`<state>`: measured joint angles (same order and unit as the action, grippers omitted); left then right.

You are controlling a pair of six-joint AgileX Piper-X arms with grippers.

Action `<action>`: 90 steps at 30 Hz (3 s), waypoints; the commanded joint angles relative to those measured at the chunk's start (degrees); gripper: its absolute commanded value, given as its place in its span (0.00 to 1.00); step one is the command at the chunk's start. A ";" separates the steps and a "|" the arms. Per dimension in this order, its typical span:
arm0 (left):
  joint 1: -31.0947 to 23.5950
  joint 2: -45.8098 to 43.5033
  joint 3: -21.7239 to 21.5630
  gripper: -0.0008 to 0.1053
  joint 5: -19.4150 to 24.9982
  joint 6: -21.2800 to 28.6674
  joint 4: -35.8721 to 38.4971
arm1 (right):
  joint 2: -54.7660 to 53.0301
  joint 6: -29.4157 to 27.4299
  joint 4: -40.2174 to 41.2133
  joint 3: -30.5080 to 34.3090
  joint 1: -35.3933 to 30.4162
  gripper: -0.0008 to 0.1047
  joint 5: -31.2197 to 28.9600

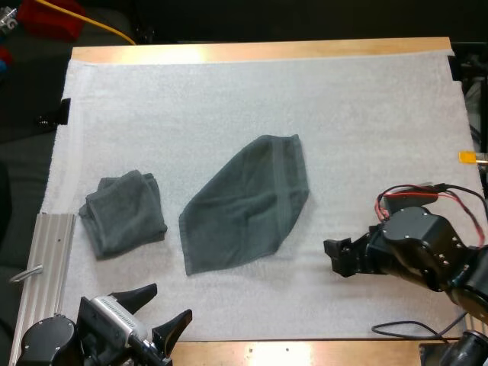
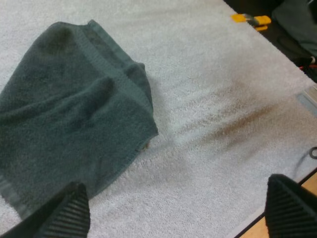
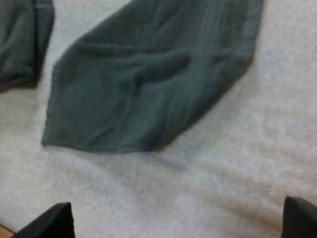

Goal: Pick towel from pile, fold and stack

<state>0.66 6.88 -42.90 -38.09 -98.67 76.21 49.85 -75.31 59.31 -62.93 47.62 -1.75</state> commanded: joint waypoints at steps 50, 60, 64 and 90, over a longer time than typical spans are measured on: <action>0.21 0.14 -0.32 0.67 -0.46 -0.48 -0.35 | 15.03 27.56 -55.29 31.53 -17.79 0.76 37.49; 0.21 0.14 -0.32 0.67 -0.46 -0.48 -0.35 | 25.02 33.94 -68.41 31.53 -17.79 0.76 36.68; 0.21 0.14 -0.32 0.67 -0.46 -0.48 -0.35 | 27.66 35.01 -71.10 31.53 -17.79 0.76 36.40; 0.21 0.14 -0.32 0.67 -0.46 -0.48 -0.35 | 44.19 36.98 -75.38 24.87 -17.63 0.75 35.64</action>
<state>0.66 6.88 -42.90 -38.09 -98.67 76.21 93.52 -38.50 -16.63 -38.02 30.07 33.80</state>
